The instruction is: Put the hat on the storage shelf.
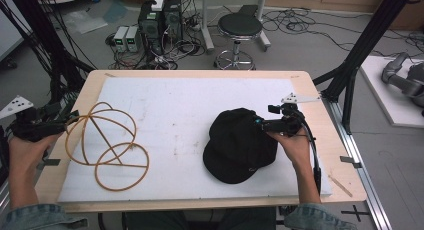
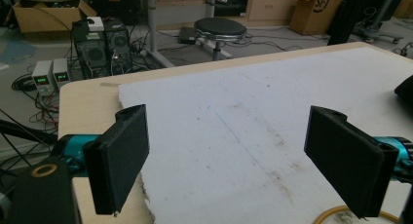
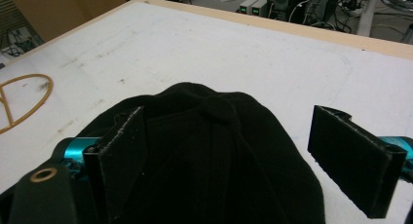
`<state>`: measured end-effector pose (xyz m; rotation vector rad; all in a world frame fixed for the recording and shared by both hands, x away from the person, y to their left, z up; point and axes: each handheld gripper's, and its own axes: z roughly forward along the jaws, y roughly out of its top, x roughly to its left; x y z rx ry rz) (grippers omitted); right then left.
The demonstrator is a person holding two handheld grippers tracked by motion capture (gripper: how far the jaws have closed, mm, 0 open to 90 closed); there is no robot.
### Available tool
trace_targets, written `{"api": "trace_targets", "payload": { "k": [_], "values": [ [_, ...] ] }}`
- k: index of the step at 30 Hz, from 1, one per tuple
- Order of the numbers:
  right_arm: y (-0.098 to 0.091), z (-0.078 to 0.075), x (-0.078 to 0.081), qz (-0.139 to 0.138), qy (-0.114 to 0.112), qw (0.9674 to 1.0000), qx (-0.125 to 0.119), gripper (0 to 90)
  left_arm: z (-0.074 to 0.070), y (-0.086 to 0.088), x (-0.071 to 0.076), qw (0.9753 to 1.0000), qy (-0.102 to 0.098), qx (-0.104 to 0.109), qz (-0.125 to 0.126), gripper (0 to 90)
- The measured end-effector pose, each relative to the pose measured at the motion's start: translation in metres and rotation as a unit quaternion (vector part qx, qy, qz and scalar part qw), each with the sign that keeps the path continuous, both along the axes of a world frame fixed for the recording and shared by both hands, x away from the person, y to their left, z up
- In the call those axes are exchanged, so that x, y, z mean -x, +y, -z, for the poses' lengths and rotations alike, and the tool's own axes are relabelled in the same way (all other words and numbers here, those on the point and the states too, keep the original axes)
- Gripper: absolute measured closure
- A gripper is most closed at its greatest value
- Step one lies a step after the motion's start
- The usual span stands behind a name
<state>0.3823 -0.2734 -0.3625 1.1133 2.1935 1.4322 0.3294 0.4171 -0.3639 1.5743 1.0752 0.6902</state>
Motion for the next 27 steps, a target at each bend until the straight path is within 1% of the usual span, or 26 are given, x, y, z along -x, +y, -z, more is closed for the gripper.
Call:
{"api": "trace_targets", "payload": {
  "k": [3,9,12,13,16,18,19,21,23,24,25,27],
  "values": [
    [0.002,0.001,-0.001,-0.002,0.002,1.0,-0.004,14.9,0.0,0.0,0.001,1.0,0.0,-0.001,-0.001,16.9],
    [0.008,0.007,-0.006,-0.004,0.01,0.9996,-0.026,14.9,0.0,0.0,0.001,1.0,0.002,-0.003,-0.001,16.9],
    [0.011,0.009,-0.007,-0.005,0.011,0.9993,-0.034,14.9,0.001,0.0,0.001,1.0,0.002,-0.002,-0.002,16.9],
    [0.012,0.01,-0.008,-0.006,0.009,0.9994,-0.033,14.9,0.001,0.0,0.001,1.0,0.002,-0.002,-0.002,16.9],
    [0.016,0.013,-0.01,-0.007,0.016,0.9995,-0.027,14.9,0.001,0.0,0.001,1.0,0.002,-0.002,-0.002,16.9],
    [0.017,0.015,-0.011,-0.006,0.018,0.9995,-0.026,14.9,0.001,0.0,0.001,1.0,0.001,-0.002,-0.001,16.9],
    [0.018,0.017,-0.012,-0.008,0.025,0.9992,-0.03,14.9,0.001,0.0,0.001,1.0,0.001,-0.003,-0.001,16.8],
    [0.018,0.018,-0.013,-0.008,0.026,0.9992,-0.028,15.0,0.001,0.0,0.002,1.0,0.002,0.0,-0.002,16.8],
    [0.019,0.019,-0.014,-0.009,0.034,0.999,-0.027,18.6,0.001,0.001,0.002,1.0,0.002,-0.003,-0.002,16.9],
    [0.019,0.019,-0.014,-0.009,0.034,0.999,-0.027,18.6,0.001,0.001,0.002,1.0,0.002,-0.002,-0.003,16.9],
    [0.019,0.021,-0.014,-0.012,0.043,0.9984,-0.033,23.8,0.001,0.001,0.002,1.0,0.001,-0.001,-0.004,16.9],
    [0.021,0.022,-0.014,-0.018,0.047,0.9983,-0.03,29.1,0.001,0.001,0.002,1.0,0.001,0.0,-0.004,16.9]
  ]
}}
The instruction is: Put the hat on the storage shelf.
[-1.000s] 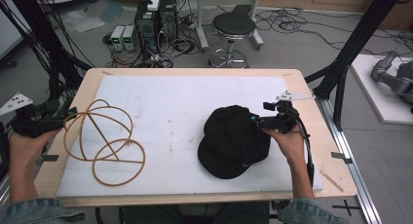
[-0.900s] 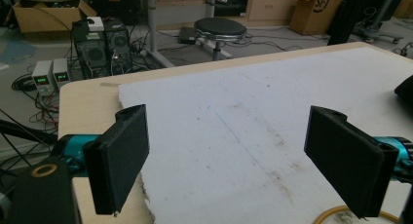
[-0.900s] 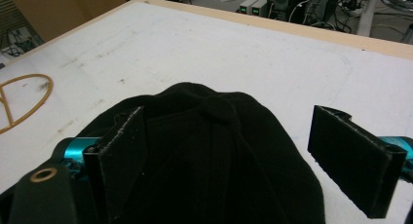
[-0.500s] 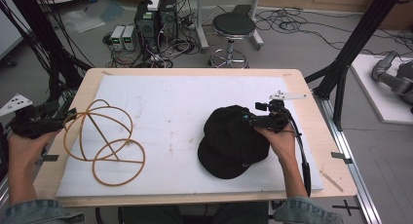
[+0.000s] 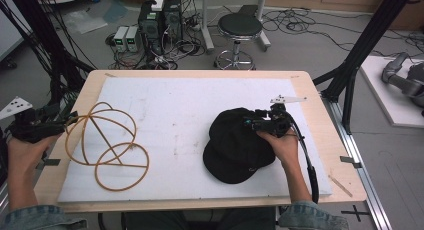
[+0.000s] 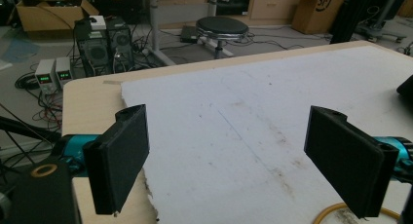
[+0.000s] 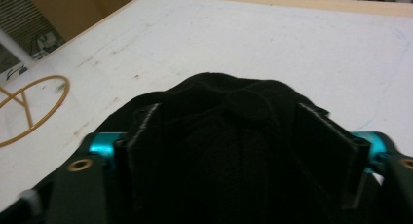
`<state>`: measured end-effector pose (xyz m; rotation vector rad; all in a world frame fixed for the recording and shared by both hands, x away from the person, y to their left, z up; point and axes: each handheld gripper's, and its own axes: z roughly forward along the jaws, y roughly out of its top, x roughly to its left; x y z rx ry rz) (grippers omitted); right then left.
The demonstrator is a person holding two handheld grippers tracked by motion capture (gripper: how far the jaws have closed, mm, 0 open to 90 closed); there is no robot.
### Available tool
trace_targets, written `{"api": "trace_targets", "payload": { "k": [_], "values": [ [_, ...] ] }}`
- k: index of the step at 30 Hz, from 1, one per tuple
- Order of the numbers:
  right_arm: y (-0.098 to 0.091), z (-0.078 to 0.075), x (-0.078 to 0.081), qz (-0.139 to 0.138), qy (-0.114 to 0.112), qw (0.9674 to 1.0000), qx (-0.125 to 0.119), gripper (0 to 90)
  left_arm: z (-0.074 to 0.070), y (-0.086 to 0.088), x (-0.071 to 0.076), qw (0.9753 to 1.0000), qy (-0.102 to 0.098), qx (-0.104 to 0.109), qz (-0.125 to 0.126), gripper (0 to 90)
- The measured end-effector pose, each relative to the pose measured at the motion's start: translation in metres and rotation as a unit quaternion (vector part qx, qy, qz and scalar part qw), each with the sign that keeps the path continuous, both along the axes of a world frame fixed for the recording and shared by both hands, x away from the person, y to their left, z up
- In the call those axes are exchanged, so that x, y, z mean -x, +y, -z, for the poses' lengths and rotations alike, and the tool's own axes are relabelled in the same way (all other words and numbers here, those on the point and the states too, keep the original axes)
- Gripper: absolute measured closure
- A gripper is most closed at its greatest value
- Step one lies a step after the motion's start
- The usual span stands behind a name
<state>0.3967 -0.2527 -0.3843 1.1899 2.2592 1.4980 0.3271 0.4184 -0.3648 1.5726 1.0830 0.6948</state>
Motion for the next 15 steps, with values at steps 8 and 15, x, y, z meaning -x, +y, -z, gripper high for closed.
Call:
{"api": "trace_targets", "payload": {
  "k": [8,15],
  "values": [
    [0.0036,0.0031,0.0005,-0.002,0.013,0.9999,0.01,43.8,-0.0001,0.0,0.0,1.0,0.0,-0.001,0.0,16.9],
    [-0.0023,0.009,0.0025,0.019,0.016,0.9995,-0.018,62.4,-0.0003,0.0011,0.0005,1.0,-0.001,-0.001,-0.001,16.8]
  ]
}}
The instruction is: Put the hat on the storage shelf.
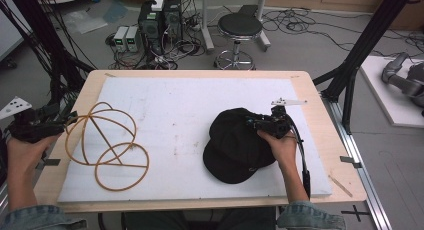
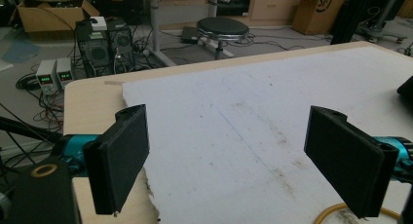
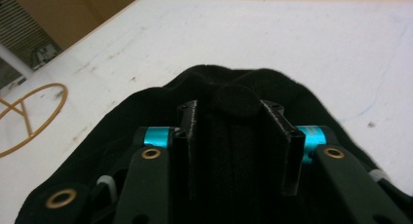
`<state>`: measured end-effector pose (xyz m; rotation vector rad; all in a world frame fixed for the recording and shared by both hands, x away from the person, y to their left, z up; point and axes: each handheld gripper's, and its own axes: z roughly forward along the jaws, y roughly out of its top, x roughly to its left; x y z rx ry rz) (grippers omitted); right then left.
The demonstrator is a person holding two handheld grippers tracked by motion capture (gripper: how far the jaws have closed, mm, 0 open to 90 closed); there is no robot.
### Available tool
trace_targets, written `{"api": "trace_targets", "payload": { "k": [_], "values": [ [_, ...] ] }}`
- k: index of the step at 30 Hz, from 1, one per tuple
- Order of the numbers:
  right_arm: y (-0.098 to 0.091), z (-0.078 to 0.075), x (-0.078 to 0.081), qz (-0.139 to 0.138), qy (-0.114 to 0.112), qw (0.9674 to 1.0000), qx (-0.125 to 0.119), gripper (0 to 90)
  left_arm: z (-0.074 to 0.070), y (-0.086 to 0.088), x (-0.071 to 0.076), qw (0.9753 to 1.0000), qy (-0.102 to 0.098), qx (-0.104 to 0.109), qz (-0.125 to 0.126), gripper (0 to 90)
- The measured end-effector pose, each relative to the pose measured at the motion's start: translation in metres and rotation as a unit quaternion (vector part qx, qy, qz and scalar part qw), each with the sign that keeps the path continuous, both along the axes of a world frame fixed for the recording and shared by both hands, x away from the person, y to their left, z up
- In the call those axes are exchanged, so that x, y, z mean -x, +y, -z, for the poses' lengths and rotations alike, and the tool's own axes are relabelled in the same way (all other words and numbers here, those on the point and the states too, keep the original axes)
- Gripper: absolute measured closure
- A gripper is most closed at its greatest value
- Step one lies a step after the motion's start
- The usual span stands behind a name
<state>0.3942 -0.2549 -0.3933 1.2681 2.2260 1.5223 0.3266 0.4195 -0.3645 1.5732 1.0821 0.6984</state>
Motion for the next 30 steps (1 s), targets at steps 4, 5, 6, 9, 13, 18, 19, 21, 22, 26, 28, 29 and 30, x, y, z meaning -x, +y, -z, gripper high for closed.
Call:
{"api": "trace_targets", "payload": {
  "k": [4,5,6,9,13,18,19,21,22,26,28,29,30],
  "values": [
    [0.004,-0.005,0.004,0.0,-0.026,0.9994,0.024,66.8,0.0,0.0,0.0,1.0,-0.001,0.002,-0.001,16.9],
    [0.005,-0.006,0.005,0.0,-0.031,0.9992,0.027,67.6,0.0,0.0,0.0,1.0,0.0,0.001,-0.001,16.8],
    [0.006,-0.007,0.006,0.001,-0.033,0.9991,0.028,68.2,0.0,0.0,0.0,1.0,0.0,0.001,-0.001,16.9],
    [0.007,-0.012,0.008,0.003,-0.042,0.9985,0.034,69.0,0.0,0.001,0.0,1.0,-0.001,0.0,0.0,16.8],
    [0.009,-0.023,0.013,0.003,-0.064,0.9969,0.046,69.5,0.0,0.002,0.0,1.0,0.0,0.001,0.0,16.9],
    [0.013,-0.034,0.02,0.0,-0.086,0.9941,0.066,69.7,0.0,0.002,0.0,1.0,-0.002,0.003,0.0,16.9],
    [0.014,-0.038,0.022,-0.002,-0.09,0.9936,0.068,69.7,0.0,0.002,0.0,1.0,-0.002,0.003,0.0,16.9],
    [0.015,-0.042,0.024,-0.005,-0.097,0.993,0.067,69.7,0.0,0.003,0.0,1.0,-0.003,0.004,-0.002,16.9],
    [0.016,-0.045,0.025,-0.006,-0.1,0.9927,0.067,69.7,0.0,0.003,0.0,1.0,-0.003,0.003,-0.002,16.9],
    [0.018,-0.065,0.035,-0.009,-0.127,0.9894,0.07,69.8,-0.001,0.004,0.001,1.0,-0.004,0.004,-0.004,16.9],
    [0.019,-0.073,0.037,-0.011,-0.135,0.9881,0.074,69.8,-0.001,0.004,0.001,1.0,-0.005,0.004,-0.003,16.9],
    [0.019,-0.073,0.037,-0.011,-0.135,0.9881,0.074,69.8,-0.002,0.004,0.001,1.0,-0.006,0.006,-0.005,16.9],
    [0.019,-0.081,0.039,-0.013,-0.142,0.9867,0.078,69.8,-0.002,0.004,0.001,1.0,-0.006,0.005,-0.005,16.9]
  ]
}}
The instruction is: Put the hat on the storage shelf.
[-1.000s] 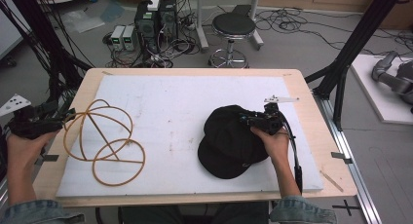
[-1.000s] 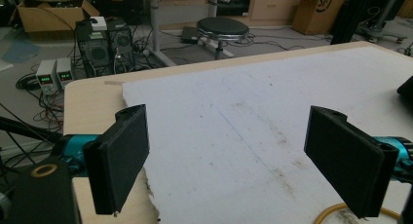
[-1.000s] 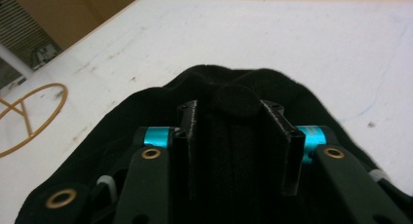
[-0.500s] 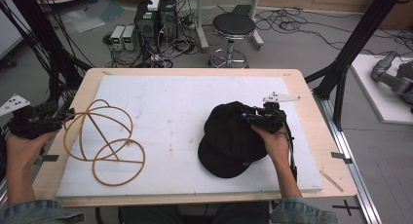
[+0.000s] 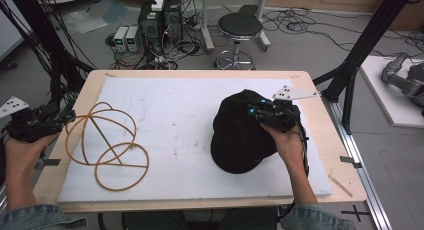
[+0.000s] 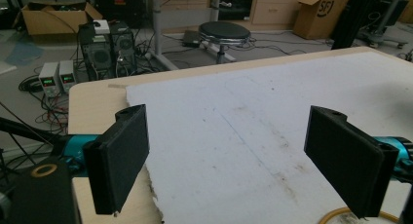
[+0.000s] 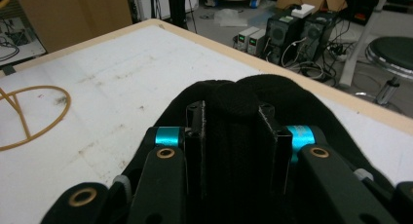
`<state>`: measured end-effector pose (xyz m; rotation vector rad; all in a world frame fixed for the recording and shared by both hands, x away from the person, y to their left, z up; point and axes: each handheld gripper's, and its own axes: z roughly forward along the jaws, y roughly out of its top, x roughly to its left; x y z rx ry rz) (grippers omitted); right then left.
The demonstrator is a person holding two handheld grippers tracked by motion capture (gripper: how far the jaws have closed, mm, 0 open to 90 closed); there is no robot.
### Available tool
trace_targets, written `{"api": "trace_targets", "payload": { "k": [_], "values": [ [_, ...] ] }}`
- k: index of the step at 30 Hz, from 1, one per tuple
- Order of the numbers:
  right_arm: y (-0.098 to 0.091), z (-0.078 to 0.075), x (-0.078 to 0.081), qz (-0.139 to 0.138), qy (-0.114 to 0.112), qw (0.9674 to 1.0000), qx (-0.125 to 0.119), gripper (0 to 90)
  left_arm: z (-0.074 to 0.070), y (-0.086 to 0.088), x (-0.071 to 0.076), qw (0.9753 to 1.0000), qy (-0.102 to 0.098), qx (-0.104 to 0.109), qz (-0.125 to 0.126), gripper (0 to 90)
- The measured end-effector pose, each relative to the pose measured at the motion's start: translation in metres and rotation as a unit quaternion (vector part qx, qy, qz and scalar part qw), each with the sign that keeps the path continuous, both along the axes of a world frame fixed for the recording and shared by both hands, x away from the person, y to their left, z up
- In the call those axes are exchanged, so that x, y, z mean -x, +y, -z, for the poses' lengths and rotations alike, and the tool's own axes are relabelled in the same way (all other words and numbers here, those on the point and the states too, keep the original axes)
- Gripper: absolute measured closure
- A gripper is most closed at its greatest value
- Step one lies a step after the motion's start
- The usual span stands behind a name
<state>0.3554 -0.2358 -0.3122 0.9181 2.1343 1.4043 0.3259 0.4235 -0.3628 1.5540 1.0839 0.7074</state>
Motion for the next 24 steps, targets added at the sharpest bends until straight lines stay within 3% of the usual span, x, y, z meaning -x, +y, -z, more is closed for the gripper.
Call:
{"api": "trace_targets", "payload": {
  "k": [13,24],
  "values": [
    [0.0,-0.048,-0.001,-0.005,-0.038,0.9991,0.019,69.8,0.0,0.0,0.0,1.0,-0.001,0.0,0.0,16.9],
    [0.011,-0.098,-0.008,-0.04,-0.061,0.9973,-0.006,69.8,-0.001,0.001,0.0,1.0,-0.002,0.001,-0.002,16.9]
  ]
}}
